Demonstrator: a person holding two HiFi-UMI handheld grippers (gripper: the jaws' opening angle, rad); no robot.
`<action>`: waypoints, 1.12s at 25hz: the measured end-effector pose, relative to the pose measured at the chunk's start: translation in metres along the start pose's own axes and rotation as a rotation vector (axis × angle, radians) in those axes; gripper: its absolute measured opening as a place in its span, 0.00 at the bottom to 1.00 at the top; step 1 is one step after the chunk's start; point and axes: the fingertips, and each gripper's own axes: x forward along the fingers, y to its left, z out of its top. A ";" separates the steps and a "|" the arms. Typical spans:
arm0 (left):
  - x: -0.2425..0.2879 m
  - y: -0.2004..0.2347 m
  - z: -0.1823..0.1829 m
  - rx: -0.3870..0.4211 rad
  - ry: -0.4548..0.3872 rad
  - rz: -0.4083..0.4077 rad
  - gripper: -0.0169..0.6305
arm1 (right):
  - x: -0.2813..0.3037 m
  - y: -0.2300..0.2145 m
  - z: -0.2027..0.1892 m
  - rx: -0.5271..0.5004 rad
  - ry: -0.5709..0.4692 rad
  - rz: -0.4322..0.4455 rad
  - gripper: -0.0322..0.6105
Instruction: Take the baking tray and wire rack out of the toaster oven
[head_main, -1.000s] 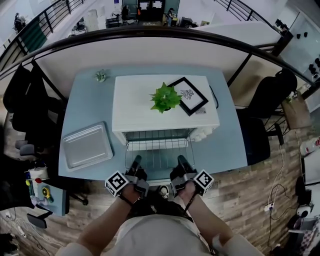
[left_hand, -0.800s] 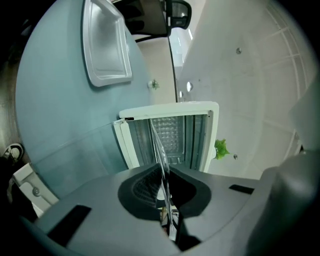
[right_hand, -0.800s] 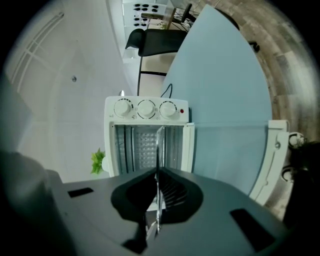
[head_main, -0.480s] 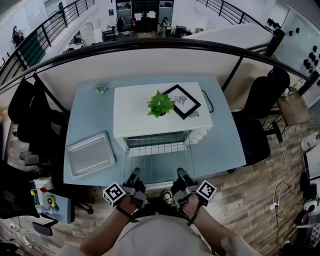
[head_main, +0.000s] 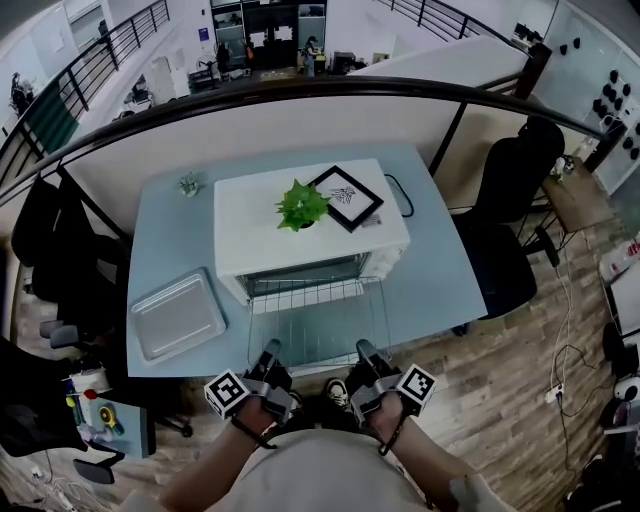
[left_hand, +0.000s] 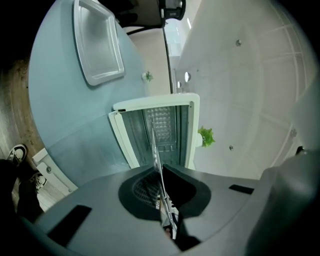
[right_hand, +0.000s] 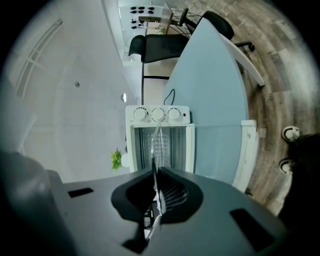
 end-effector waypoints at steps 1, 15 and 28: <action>0.002 -0.001 -0.004 0.003 0.016 -0.002 0.04 | -0.005 0.000 0.002 0.011 -0.011 0.000 0.06; 0.054 -0.009 -0.109 0.044 0.344 -0.011 0.04 | -0.104 0.013 0.070 0.010 -0.258 0.048 0.06; 0.104 -0.015 -0.211 0.133 0.629 -0.004 0.04 | -0.194 -0.010 0.127 0.032 -0.515 0.013 0.06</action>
